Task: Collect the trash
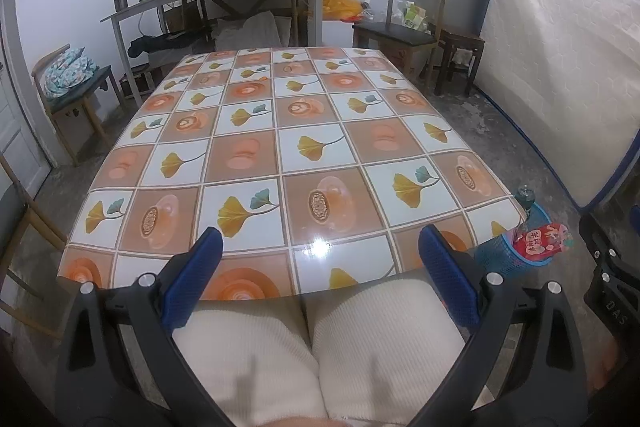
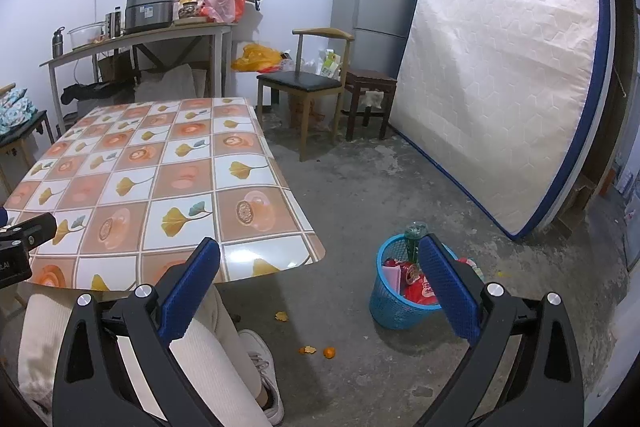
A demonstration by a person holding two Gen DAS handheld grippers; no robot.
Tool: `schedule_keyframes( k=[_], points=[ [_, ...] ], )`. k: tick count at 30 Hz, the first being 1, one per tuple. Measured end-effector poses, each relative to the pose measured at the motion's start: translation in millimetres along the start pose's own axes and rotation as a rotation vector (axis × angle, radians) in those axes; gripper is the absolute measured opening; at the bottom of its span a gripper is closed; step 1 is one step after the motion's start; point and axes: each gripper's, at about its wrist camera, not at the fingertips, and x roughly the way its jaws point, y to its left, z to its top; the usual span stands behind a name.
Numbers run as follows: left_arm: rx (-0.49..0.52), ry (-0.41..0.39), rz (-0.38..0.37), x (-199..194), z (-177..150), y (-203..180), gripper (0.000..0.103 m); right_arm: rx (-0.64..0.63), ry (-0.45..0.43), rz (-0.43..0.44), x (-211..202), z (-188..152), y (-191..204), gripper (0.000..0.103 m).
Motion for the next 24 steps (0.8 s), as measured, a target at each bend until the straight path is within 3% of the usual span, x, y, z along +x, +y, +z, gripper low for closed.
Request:
schedule_keyframes(
  k=[24],
  points=[
    [-0.014,0.022,0.014,-1.2,-3.7,1.4,0.095,0.0,-0.013,-0.003,-4.1,3.9,-1.4,0.096]
  ],
)
